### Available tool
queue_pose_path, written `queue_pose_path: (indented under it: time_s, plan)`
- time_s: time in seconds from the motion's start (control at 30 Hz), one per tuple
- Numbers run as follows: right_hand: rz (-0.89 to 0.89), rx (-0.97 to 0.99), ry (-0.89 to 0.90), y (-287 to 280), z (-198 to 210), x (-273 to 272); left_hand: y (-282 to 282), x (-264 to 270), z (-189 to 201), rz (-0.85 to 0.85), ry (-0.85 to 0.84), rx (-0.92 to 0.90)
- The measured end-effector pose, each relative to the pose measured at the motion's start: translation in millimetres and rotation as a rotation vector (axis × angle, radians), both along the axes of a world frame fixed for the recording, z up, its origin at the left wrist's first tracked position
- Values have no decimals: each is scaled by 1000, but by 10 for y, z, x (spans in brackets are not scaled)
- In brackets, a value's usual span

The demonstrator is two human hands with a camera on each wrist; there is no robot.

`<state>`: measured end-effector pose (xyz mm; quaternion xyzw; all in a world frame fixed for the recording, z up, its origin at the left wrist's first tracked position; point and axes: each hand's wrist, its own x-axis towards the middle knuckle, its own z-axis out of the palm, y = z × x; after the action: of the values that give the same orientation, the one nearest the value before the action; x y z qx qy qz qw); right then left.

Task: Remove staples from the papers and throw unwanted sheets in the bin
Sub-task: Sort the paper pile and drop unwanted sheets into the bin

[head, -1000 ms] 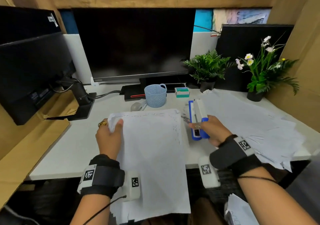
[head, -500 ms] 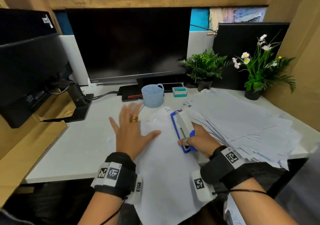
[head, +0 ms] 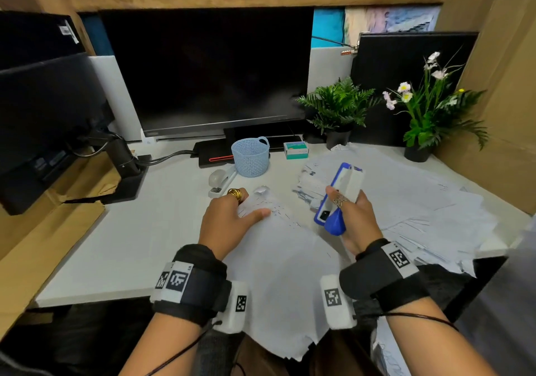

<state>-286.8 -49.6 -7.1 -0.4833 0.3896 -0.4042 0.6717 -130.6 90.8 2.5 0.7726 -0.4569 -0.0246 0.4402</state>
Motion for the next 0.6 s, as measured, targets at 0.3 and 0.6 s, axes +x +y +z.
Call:
queue_pose_path:
  time_s: [0.3, 0.6]
  plan:
    - [-153, 31, -13, 148, 79, 101, 37, -105, 78, 39, -36, -78]
    - [-210, -85, -45, 173, 180, 137, 31, -261, 112, 14, -15, -196]
